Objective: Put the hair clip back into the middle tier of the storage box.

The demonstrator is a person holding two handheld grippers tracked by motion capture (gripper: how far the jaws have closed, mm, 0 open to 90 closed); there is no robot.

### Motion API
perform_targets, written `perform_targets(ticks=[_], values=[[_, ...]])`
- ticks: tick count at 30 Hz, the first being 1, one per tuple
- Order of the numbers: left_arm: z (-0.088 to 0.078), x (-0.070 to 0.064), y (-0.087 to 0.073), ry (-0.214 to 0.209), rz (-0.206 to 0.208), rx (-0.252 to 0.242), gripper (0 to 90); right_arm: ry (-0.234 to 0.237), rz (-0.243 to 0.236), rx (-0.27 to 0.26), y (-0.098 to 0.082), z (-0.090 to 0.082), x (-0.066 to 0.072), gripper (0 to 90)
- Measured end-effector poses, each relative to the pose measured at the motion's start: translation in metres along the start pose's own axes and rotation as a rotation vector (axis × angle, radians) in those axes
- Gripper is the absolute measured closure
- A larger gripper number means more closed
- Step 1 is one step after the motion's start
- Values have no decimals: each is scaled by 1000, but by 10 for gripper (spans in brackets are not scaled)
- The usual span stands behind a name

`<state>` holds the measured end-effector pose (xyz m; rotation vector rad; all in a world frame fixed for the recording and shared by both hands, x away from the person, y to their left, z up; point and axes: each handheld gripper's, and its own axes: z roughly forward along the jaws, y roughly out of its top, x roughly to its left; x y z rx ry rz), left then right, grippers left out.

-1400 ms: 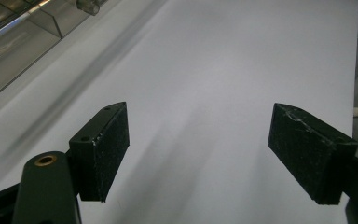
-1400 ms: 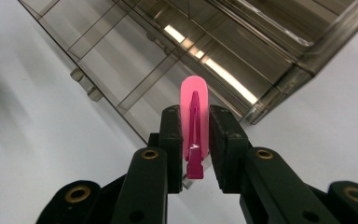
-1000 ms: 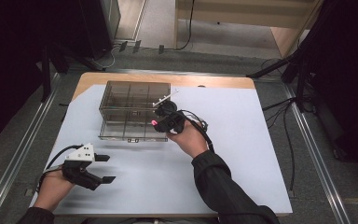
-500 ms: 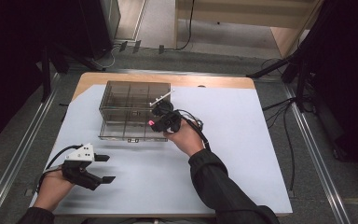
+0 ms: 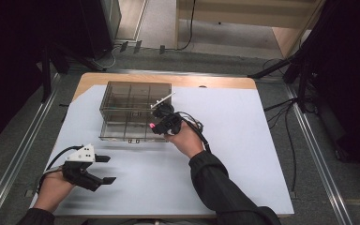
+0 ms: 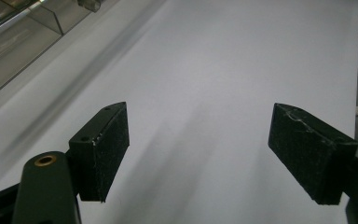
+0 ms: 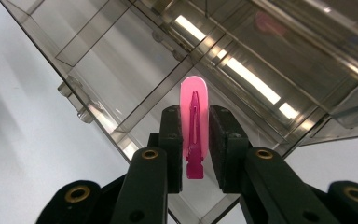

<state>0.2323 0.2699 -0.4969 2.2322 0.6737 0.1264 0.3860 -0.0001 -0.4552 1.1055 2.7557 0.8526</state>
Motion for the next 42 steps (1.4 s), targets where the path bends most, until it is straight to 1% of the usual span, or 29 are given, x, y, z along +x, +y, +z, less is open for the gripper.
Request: perform_targets(ticks=[4, 7, 15, 20, 24, 28, 32, 33, 35, 38, 42], values=[[0, 0, 0, 1, -3, 7, 215, -5, -4, 16, -1, 3, 1, 775], [0, 1, 0, -7, -1, 13, 215, -7, -10, 19, -1, 5, 1, 775], [0, 0, 0, -3, -2, 9, 215, -9, -12, 32, -2, 7, 2, 775], [0, 1, -1, -10, -5, 14, 214, -11, -13, 36, -2, 8, 2, 774], [1, 0, -1, -7, -5, 15, 215, -9, -10, 38, -3, 9, 1, 773], [1, 0, -1, -7, -6, 13, 215, -16, -13, 39, -3, 10, 1, 772], [0, 1, -1, -10, -6, 16, 214, -14, -15, 36, -4, 10, 1, 770], [0, 0, -1, -4, -6, 16, 214, -13, -15, 34, -4, 10, 1, 769], [0, 1, -1, -10, -7, 16, 214, -11, -14, 29, -4, 11, 0, 764], [0, 0, -1, -5, -6, 11, 215, 11, 6, 16, -5, 11, -2, 703], [0, 0, 0, -2, -5, 11, 215, 8, 11, 8, -5, 10, -2, 696]])
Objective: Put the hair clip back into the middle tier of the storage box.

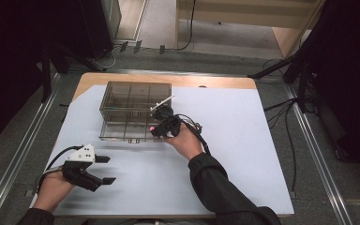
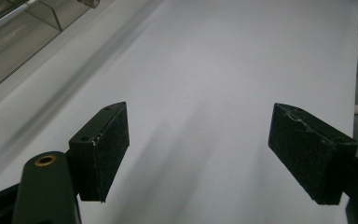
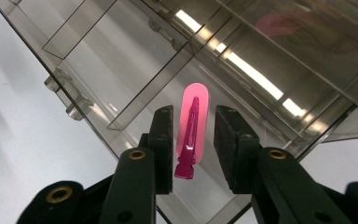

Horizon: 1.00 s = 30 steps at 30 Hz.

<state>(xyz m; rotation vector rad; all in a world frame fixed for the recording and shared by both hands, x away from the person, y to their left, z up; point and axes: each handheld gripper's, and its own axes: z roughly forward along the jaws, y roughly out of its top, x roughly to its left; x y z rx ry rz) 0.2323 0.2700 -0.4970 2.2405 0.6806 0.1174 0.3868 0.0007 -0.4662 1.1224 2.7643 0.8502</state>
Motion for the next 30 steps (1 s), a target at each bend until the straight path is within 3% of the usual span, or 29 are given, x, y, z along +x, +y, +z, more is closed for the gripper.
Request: perform_targets(ticks=[8, 15, 30], values=[[0, 1, 0, -3, 3, -1, 214, 14, 1, -47, 1, -9, 0, 654], [2, 1, 3, -9, 5, -3, 215, 25, -12, -83, -1, -18, -1, 521], [10, 7, 12, -29, 25, 2, 215, 32, -18, -156, -14, -33, -11, 371]])
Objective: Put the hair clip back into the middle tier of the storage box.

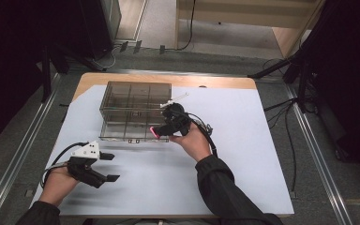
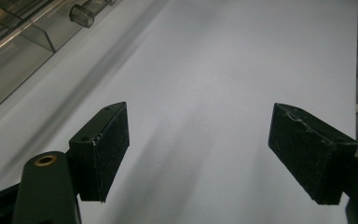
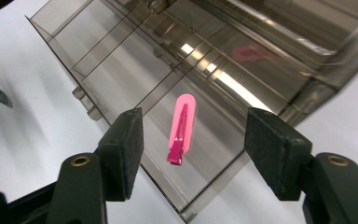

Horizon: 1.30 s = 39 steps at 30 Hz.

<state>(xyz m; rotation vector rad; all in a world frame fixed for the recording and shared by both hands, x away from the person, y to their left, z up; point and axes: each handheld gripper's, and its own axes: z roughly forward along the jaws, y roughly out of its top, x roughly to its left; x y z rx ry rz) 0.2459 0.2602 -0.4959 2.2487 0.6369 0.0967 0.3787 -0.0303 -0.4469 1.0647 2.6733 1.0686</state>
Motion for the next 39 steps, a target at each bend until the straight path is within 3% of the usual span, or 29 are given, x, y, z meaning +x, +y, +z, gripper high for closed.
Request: perform_targets(ticks=[7, 14, 20, 39], values=[[3, 2, 3, -10, 8, 7, 215, -32, -20, -46, -6, -10, -1, 323], [5, 4, 6, -13, 11, 1, 215, -28, -62, -45, -12, -16, -2, 290], [6, 4, 7, -15, 15, 7, 215, -53, -99, -22, -19, -19, -6, 281], [7, 5, 9, -23, 16, 3, 215, -99, -42, -55, -32, -40, -30, 275]])
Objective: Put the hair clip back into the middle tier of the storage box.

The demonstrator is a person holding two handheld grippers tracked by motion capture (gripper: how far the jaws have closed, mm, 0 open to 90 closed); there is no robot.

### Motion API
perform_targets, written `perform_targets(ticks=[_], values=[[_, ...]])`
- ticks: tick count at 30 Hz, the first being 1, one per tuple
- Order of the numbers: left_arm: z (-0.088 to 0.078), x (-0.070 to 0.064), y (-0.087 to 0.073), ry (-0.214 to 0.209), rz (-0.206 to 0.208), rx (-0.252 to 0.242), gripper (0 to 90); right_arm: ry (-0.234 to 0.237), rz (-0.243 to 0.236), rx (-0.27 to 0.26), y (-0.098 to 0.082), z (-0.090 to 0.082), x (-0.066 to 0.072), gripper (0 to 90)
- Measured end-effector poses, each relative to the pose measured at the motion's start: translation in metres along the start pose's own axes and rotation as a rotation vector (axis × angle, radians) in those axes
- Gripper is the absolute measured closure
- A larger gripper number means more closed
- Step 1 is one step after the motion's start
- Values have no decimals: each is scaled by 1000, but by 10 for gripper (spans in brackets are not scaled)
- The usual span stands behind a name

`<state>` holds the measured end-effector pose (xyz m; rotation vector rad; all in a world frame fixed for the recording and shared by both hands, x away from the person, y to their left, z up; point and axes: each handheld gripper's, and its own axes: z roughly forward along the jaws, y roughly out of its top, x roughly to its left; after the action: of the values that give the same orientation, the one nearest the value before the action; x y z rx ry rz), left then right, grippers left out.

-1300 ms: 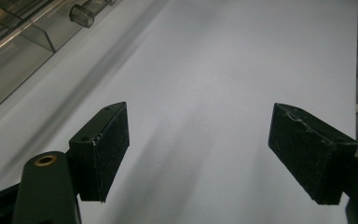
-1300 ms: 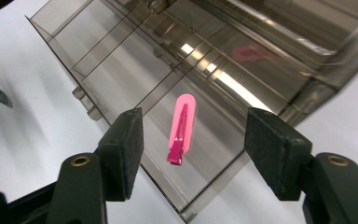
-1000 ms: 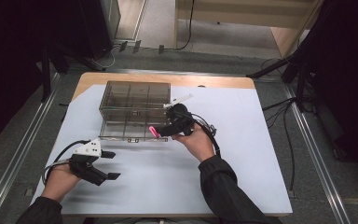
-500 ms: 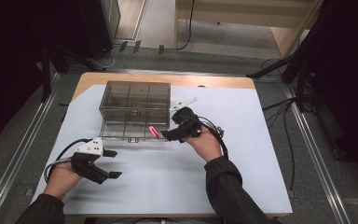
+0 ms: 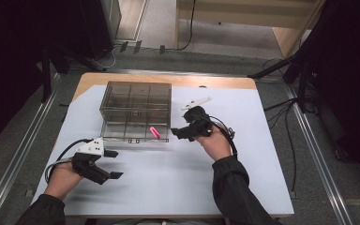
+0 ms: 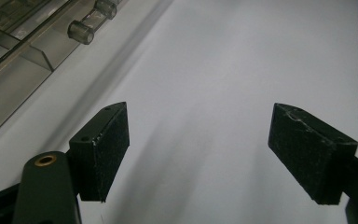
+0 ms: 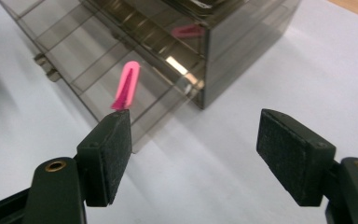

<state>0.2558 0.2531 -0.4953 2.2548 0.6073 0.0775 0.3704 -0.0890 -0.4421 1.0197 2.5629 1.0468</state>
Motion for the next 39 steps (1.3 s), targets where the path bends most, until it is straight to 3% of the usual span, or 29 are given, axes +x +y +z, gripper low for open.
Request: perform_targets(ticks=[3, 14, 22, 28, 39], values=[[0, 0, 0, 0, -1, -1, 215, 11, 11, 1, -3, -3, -6, 221], [0, 0, 0, -2, -2, -1, 215, -20, 65, 4, -14, -8, -28, 227], [1, 0, 0, -2, -6, 1, 216, -36, 79, 5, -19, -8, -40, 230], [1, 1, 0, -2, -4, 2, 216, -45, 103, 20, -24, -8, -45, 231], [1, 1, 0, -3, -6, 7, 215, -61, 97, 48, -28, -3, -50, 231]])
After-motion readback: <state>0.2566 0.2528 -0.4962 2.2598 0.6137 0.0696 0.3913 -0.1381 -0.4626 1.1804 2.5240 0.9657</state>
